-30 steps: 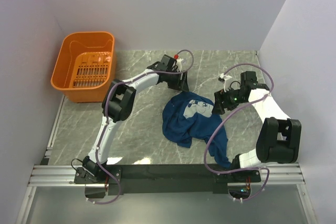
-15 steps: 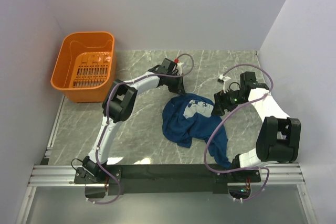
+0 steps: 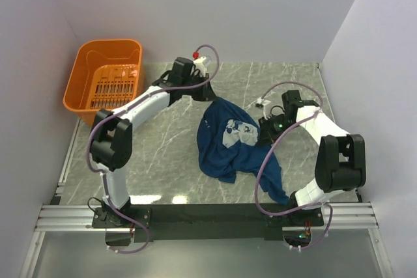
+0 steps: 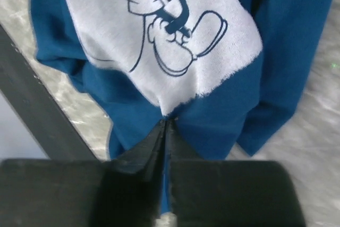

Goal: Fold and stack the t-shirts

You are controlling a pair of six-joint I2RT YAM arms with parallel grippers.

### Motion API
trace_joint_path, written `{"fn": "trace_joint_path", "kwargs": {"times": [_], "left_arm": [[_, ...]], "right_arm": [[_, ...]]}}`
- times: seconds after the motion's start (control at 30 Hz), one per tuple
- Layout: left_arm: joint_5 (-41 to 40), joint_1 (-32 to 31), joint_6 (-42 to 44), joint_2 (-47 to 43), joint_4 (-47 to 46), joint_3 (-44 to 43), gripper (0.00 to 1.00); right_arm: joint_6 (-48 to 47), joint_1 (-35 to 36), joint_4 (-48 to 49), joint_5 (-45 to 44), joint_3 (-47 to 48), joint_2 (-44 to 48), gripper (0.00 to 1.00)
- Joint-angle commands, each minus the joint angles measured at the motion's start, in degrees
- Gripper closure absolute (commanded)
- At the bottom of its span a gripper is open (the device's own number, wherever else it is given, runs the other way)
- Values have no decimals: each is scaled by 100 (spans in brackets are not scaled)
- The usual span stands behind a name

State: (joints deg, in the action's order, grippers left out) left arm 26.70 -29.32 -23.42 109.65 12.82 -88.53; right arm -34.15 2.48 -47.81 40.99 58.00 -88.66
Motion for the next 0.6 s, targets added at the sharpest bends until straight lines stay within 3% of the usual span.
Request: {"fn": "trace_joint_path", "kwargs": {"times": [0.0, 0.2, 0.37, 0.57], "left_arm": [[-24, 198, -5, -355, -148, 397, 100], [-165, 673, -31, -1252, -175, 785, 100], [-533, 963, 48, -1892, 115, 943, 100], [-868, 1253, 232, -2490, 441, 1276, 100]], "right_arm": [[-21, 156, -210, 102, 484, 59, 100], [-1346, 156, -1492, 408, 1713, 692, 100], [-3553, 156, -3494, 971, 2673, 981, 100], [-4793, 928, -3498, -845, 883, 2553, 100]]}}
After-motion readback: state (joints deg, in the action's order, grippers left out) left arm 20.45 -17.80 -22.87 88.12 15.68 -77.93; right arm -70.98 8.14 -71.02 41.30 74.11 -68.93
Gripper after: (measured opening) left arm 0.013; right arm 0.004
